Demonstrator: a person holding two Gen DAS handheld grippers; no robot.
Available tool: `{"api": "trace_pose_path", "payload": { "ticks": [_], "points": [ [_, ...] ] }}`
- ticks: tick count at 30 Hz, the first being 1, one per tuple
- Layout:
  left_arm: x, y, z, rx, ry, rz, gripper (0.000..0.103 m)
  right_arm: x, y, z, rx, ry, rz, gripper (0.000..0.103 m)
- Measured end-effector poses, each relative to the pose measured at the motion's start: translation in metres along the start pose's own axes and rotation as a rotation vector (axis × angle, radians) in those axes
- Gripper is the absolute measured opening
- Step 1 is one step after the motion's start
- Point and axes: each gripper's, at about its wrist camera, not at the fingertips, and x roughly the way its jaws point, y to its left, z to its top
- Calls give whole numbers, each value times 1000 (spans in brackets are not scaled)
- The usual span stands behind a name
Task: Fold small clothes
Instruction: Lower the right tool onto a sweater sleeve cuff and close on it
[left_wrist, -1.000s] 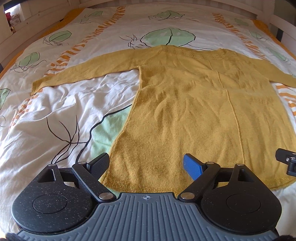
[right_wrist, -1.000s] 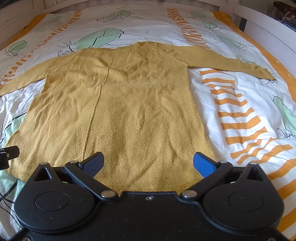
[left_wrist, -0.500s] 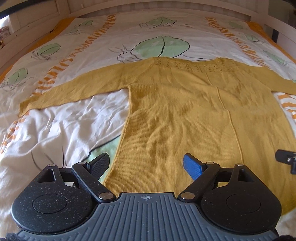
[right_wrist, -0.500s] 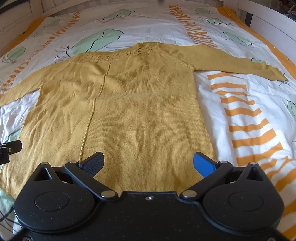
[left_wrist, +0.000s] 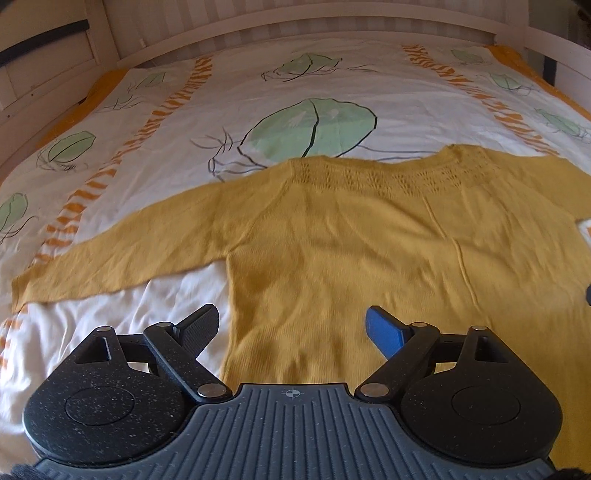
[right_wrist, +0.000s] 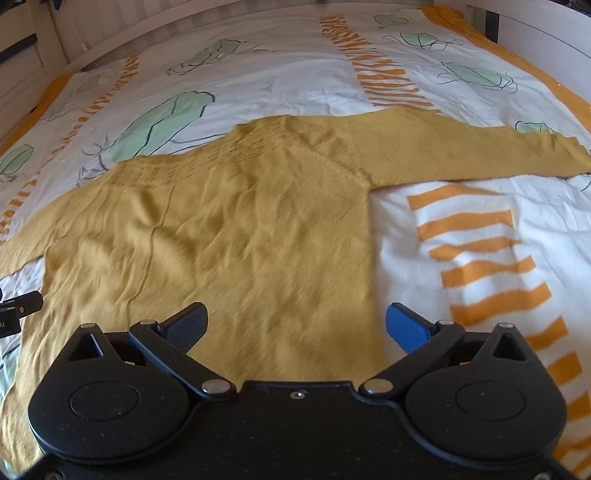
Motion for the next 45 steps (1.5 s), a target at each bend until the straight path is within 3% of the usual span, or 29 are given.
{"api": "trace_pose_path", "payload": {
  "ticks": [6, 13, 22, 27, 32, 35, 45],
  "points": [
    [32, -14, 29, -13, -30, -1, 87, 14, -47, 35, 75, -23, -40, 102],
    [70, -33, 53, 4, -70, 22, 87, 29, -123, 75, 201, -55, -169, 102],
    [112, -49, 53, -37, -45, -46, 87, 40, -227, 105, 357, -100, -366, 102],
    [119, -49, 42, -80, -124, -52, 90, 40, -275, 112, 437, -149, -406, 102],
    [124, -47, 41, -107, -124, -52, 98, 47, -307, 116, 478, -183, -390, 102],
    [126, -46, 39, -119, -125, -46, 102, 54, -327, 115, 529, -191, -334, 102],
    [129, -44, 37, -131, -125, -52, 103, 55, -366, 109, 705, -282, -171, 103]
  ]
}}
